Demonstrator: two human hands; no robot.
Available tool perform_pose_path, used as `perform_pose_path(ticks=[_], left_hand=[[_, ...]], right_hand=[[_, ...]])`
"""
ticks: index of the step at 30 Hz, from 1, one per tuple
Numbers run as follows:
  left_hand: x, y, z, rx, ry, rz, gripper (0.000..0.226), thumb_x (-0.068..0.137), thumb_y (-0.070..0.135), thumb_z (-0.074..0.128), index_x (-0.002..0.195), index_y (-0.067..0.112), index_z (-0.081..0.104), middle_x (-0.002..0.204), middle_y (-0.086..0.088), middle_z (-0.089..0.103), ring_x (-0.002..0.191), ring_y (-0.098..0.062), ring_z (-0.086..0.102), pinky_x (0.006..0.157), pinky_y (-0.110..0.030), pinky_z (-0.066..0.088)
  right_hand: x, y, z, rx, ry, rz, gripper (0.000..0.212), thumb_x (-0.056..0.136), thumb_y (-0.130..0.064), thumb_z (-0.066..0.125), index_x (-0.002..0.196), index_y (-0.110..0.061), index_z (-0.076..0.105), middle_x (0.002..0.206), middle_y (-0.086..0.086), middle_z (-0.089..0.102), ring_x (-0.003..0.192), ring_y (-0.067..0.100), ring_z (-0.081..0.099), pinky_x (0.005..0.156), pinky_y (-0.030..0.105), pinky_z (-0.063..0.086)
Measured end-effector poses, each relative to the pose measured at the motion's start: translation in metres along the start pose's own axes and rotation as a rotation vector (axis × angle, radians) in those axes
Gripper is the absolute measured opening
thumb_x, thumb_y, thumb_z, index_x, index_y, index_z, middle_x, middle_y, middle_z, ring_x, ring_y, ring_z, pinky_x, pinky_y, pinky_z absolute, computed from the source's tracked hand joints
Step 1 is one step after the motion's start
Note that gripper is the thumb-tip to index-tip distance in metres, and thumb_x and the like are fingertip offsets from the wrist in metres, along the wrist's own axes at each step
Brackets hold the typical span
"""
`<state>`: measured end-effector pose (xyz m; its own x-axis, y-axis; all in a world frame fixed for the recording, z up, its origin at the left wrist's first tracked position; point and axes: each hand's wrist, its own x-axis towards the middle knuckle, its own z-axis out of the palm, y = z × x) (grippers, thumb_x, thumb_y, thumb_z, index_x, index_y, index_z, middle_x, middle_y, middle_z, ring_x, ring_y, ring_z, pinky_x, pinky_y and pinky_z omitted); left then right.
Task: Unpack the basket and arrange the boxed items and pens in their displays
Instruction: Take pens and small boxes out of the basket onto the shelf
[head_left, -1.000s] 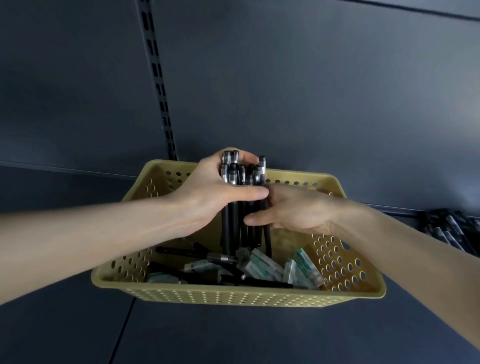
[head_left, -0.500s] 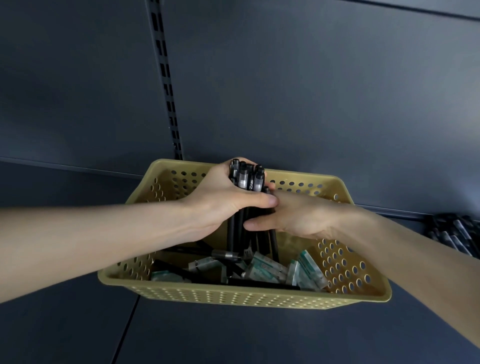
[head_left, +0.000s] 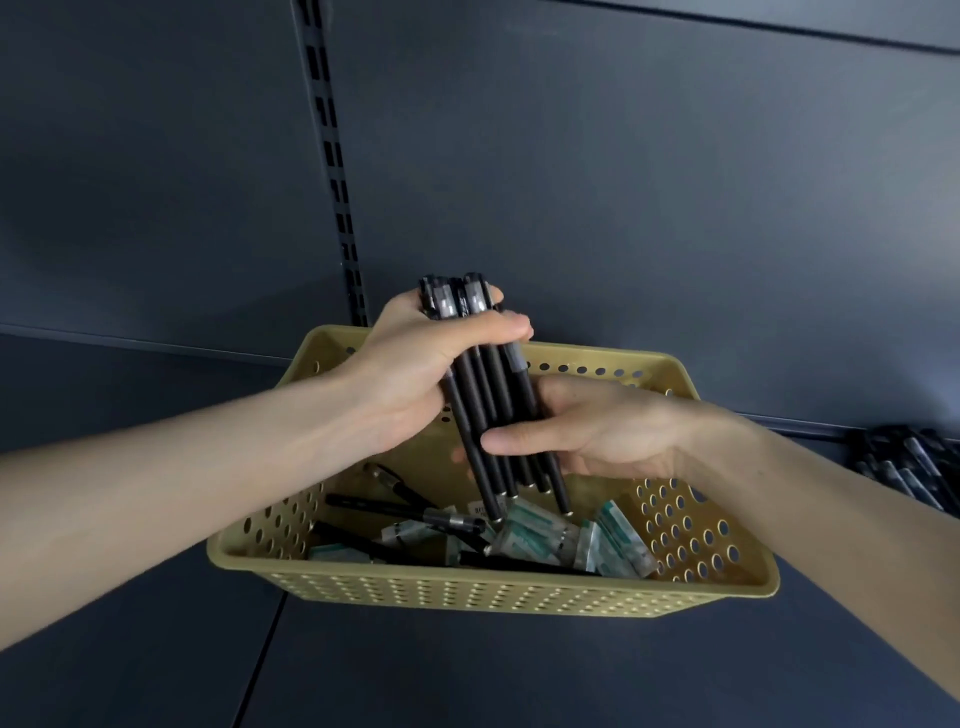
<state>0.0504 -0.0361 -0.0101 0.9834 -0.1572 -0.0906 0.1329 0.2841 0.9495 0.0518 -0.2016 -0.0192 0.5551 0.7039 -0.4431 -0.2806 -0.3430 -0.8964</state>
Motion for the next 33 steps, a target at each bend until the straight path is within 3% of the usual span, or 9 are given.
perform_pose_path(ticks=[4,11,15,22,27,33], left_hand=[[0.002,0.007,0.002,-0.116,-0.034,0.002,0.028,0.067,0.01,0.079,0.091,0.01,0.065,0.082,-0.005,0.074,0.092,-0.021,0.071,0.074,-0.034,0.058],[-0.007,0.024,0.014,-0.052,-0.105,0.117,0.001,0.081,0.012,0.072,0.08,0.011,0.073,0.097,-0.013,0.073,0.097,-0.024,0.07,0.076,-0.033,0.058],[-0.013,0.034,0.036,0.038,-0.141,0.192,0.013,0.084,0.014,0.069,0.093,0.005,0.065,0.094,-0.011,0.074,0.091,-0.023,0.072,0.074,-0.033,0.059],[-0.04,0.036,0.098,0.122,-0.238,0.298,0.018,0.084,0.017,0.069,0.095,0.003,0.064,0.09,-0.011,0.073,0.087,-0.023,0.072,0.071,-0.031,0.058],[-0.064,0.01,0.162,0.157,-0.274,0.291,0.017,0.083,0.02,0.071,0.092,0.006,0.066,0.091,-0.01,0.074,0.085,-0.022,0.073,0.065,-0.028,0.057],[-0.097,-0.057,0.264,0.159,-0.318,0.249,0.014,0.082,0.026,0.072,0.086,0.014,0.069,0.092,-0.011,0.073,0.088,-0.025,0.072,0.072,-0.039,0.059]], right_hand=[[-0.003,-0.008,0.002,0.111,-0.095,-0.094,0.034,0.086,-0.013,0.06,0.119,-0.009,0.053,0.114,0.017,0.065,0.106,0.03,0.063,0.088,0.041,0.053],[-0.017,-0.016,0.015,0.13,0.019,-0.218,0.021,0.079,-0.021,0.063,0.097,-0.01,0.059,0.084,0.008,0.067,0.079,0.02,0.066,0.069,0.033,0.057],[-0.039,-0.014,0.025,0.147,0.143,-0.343,0.013,0.083,-0.021,0.06,0.09,-0.01,0.06,0.078,0.011,0.06,0.068,0.02,0.062,0.061,0.032,0.056],[-0.105,0.004,0.034,0.168,0.246,-0.46,0.009,0.084,-0.022,0.06,0.086,-0.014,0.062,0.077,0.008,0.058,0.067,0.019,0.06,0.061,0.032,0.055],[-0.172,0.041,0.033,0.193,0.311,-0.472,0.01,0.085,-0.023,0.059,0.088,-0.013,0.061,0.076,0.006,0.059,0.068,0.019,0.06,0.06,0.03,0.053],[-0.278,0.116,0.017,0.21,0.378,-0.391,0.02,0.089,-0.025,0.057,0.101,-0.008,0.056,0.076,0.004,0.063,0.07,0.016,0.063,0.06,0.027,0.051]])
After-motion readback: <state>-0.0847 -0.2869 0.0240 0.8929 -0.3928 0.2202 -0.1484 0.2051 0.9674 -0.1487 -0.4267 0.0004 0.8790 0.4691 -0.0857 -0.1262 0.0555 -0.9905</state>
